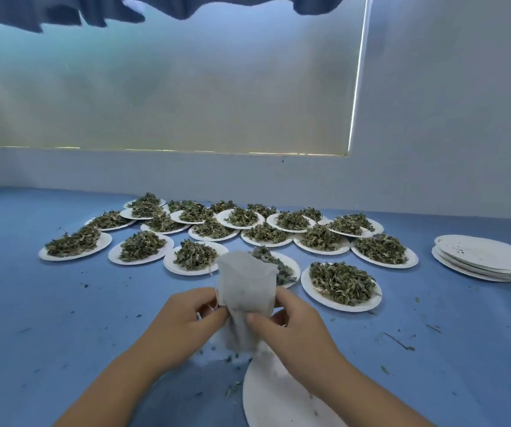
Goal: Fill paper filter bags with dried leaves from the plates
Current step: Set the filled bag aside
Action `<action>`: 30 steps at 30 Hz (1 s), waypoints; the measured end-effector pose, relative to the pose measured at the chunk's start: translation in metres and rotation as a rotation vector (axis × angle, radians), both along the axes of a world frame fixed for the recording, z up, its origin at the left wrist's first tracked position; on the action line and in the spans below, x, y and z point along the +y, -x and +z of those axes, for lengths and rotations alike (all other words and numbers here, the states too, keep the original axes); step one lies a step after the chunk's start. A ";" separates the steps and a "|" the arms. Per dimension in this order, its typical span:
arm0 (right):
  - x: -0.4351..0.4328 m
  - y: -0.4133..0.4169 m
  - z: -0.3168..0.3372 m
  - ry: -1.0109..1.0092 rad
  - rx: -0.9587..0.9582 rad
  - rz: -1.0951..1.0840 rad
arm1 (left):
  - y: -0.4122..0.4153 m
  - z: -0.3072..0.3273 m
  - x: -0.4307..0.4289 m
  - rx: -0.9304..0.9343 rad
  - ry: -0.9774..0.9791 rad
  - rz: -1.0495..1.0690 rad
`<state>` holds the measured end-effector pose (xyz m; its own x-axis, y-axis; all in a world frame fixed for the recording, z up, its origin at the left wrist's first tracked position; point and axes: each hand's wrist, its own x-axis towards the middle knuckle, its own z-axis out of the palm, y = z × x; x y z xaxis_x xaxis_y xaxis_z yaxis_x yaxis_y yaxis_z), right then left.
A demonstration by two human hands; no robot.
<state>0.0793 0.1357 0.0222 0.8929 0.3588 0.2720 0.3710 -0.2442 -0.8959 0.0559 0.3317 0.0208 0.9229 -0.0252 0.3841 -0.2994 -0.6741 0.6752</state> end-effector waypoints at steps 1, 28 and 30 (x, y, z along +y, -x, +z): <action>0.015 0.001 0.006 -0.001 0.013 0.040 | 0.009 0.004 0.014 0.005 0.011 0.032; 0.390 0.026 -0.025 -0.512 0.984 0.612 | 0.113 -0.033 0.451 0.088 -0.073 1.101; 0.392 0.026 -0.027 -0.464 0.947 0.663 | 0.100 -0.032 0.466 0.082 -0.105 1.135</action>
<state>0.0528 0.5275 -0.0046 0.4907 0.8568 -0.1582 -0.5366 0.1541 -0.8297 -0.0439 0.7979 -0.0116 0.4563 0.8106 0.3670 0.5608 -0.5822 0.5886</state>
